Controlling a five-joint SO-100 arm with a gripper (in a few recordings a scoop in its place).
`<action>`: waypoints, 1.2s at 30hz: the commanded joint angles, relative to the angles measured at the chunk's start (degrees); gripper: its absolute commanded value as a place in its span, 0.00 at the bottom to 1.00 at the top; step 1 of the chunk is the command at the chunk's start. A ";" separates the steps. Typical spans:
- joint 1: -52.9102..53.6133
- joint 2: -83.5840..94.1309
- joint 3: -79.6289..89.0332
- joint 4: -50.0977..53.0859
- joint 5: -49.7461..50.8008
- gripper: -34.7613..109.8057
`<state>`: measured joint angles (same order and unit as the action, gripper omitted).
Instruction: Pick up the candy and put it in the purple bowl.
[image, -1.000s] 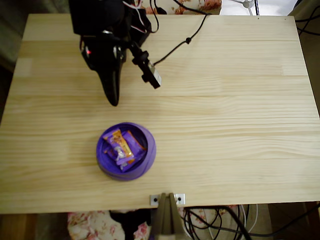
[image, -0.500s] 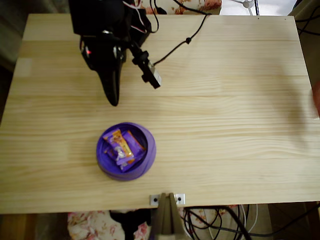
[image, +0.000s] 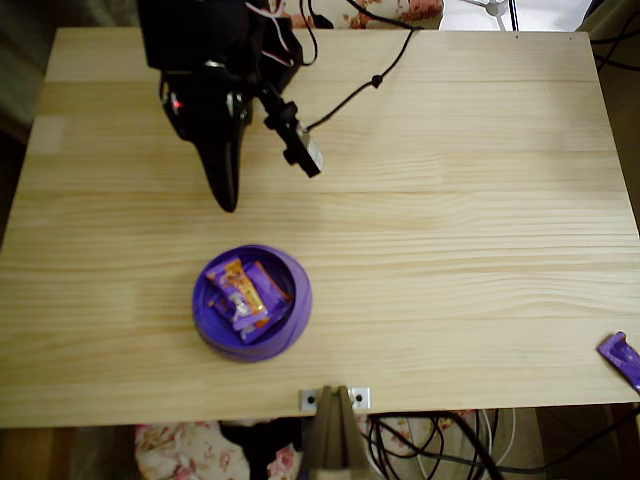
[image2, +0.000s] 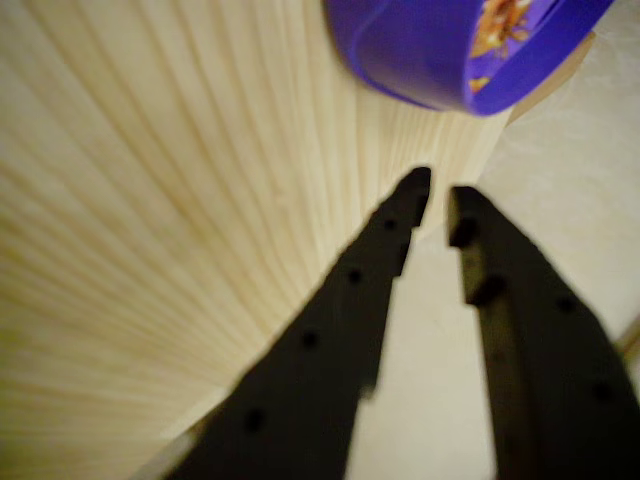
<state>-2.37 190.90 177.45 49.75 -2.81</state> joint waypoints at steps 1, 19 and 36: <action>-0.53 1.85 3.69 0.44 -0.35 0.24; -0.53 1.85 3.69 0.44 -0.35 0.24; -4.83 1.85 3.69 0.35 -5.10 0.24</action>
<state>-5.36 190.90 177.45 49.75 -6.42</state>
